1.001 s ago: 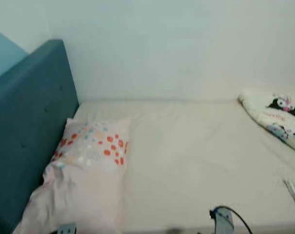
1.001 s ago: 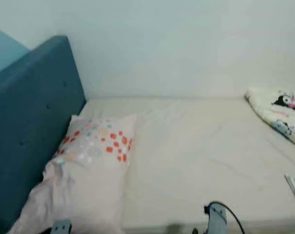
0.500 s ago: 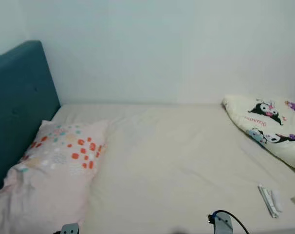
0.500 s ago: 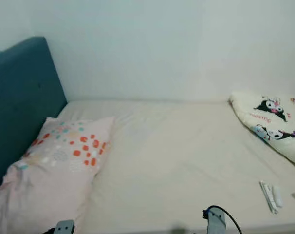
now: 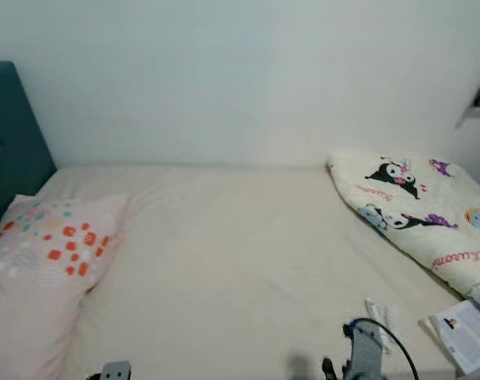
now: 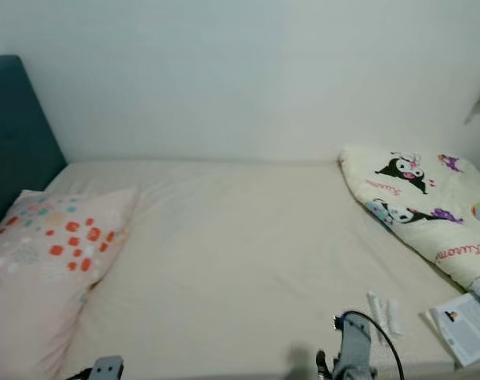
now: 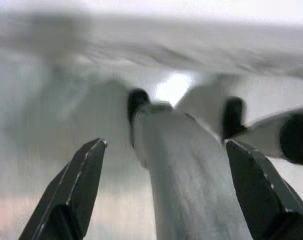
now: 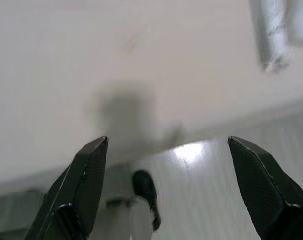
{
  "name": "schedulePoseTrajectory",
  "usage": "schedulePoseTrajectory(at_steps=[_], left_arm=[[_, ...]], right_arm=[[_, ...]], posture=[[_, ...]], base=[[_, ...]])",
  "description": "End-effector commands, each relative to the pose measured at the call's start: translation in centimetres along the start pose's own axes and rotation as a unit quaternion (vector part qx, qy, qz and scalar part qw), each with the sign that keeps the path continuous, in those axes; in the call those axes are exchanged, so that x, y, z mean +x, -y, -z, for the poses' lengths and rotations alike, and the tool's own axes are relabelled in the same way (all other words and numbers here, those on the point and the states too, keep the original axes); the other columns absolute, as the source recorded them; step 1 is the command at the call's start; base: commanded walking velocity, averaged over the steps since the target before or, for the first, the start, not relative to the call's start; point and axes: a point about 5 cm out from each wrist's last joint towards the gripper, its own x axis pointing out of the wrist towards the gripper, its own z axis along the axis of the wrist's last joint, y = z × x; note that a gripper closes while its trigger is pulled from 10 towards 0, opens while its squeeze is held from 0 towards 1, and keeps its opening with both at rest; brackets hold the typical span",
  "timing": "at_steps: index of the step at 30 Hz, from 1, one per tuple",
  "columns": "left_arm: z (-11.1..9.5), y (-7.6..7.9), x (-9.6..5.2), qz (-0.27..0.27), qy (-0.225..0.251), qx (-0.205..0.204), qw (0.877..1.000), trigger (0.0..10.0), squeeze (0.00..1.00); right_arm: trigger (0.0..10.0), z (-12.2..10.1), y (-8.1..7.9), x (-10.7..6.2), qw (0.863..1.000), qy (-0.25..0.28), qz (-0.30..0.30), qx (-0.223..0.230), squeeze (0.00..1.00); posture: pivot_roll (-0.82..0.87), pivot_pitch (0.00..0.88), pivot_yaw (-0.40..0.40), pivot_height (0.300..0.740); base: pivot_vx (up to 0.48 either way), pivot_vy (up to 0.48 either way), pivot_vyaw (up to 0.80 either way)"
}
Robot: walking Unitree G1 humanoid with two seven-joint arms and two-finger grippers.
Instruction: Clean up the room
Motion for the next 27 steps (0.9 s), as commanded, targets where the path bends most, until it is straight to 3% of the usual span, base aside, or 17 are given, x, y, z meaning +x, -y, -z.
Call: schedulePoseTrajectory(at_steps=[1,8,16,24,27], left_arm=[[-0.2,-0.3,0.0,-0.002,0.001,0.007,1.0,10.0,0.0],[-0.1,-0.3,0.0,0.001,-0.001,0.014,1.0,10.0,0.0],[-0.2,-0.1,0.0,0.002,-0.002,0.015,1.0,10.0,0.0],[-1.2,1.8,0.5,0.008,0.001,0.017,1.0,10.0,0.0],[-1.8,2.5,0.7,0.003,0.004,0.015,1.0,10.0,0.0]], right_arm=[[10.0,-1.8,-0.9,0.2,0.999,0.034,-0.014,0.002,0.0],[10.0,-4.4,-2.0,0.4,0.997,0.072,-0.039,-0.009,0.0],[10.0,-5.7,-3.0,0.4,0.993,0.092,-0.064,-0.023,0.0],[10.0,-6.9,-4.8,0.4,0.988,0.11,-0.103,-0.036,0.0],[10.0,-7.2,-5.8,0.3,0.984,0.113,-0.129,-0.052,0.0]], posture=[[-0.08,0.0,-0.045,0.74],[-0.08,0.0,-0.043,0.74],[-0.08,0.0,-0.043,0.74],[-0.08,0.0,-0.036,0.74],[-0.08,0.0,-0.036,0.74]], base=[[0.0,-0.48,0.0],[0.0,-0.48,0.0],[0.0,-0.48,0.0],[0.0,-0.48,0.0],[0.0,0.0,0.0]])
